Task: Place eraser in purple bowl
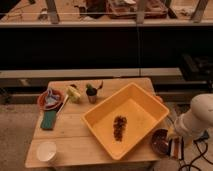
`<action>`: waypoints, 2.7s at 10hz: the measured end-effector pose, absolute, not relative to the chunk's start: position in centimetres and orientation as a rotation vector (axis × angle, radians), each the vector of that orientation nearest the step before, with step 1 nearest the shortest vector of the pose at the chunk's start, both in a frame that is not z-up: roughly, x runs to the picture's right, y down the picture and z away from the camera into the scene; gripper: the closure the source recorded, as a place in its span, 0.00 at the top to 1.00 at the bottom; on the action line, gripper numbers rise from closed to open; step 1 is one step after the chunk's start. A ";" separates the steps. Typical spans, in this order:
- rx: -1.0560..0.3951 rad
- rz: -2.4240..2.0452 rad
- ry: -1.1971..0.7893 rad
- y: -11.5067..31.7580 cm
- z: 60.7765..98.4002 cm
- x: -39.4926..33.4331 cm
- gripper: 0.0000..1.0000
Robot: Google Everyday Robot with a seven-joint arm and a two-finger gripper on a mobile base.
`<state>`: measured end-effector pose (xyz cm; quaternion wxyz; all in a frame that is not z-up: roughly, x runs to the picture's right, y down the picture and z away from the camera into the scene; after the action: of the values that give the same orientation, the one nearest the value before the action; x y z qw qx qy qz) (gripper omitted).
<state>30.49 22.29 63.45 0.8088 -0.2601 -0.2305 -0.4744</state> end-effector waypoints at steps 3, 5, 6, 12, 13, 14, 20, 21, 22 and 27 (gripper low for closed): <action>-0.588 -1.011 -0.435 22.9 64.0 30.7 0.00; -0.595 -0.990 -0.394 22.8 64.1 31.1 0.00; -0.594 -0.985 -0.382 22.7 64.2 31.2 0.00; -0.595 -0.988 -0.371 26.1 67.3 32.3 0.00; -0.592 -0.992 -0.376 26.5 67.6 32.6 0.00; -0.585 -0.993 -0.389 26.6 67.8 32.8 0.00; -0.552 -1.021 -0.480 26.3 68.8 29.9 0.06; -0.556 -1.031 -0.490 26.3 69.1 29.4 0.15; -0.559 -1.039 -0.497 26.4 69.4 29.0 0.24; -0.563 -1.071 -0.516 25.9 70.3 27.4 0.75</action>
<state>27.43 25.95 70.31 0.7915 -0.2614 -0.2399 -0.4976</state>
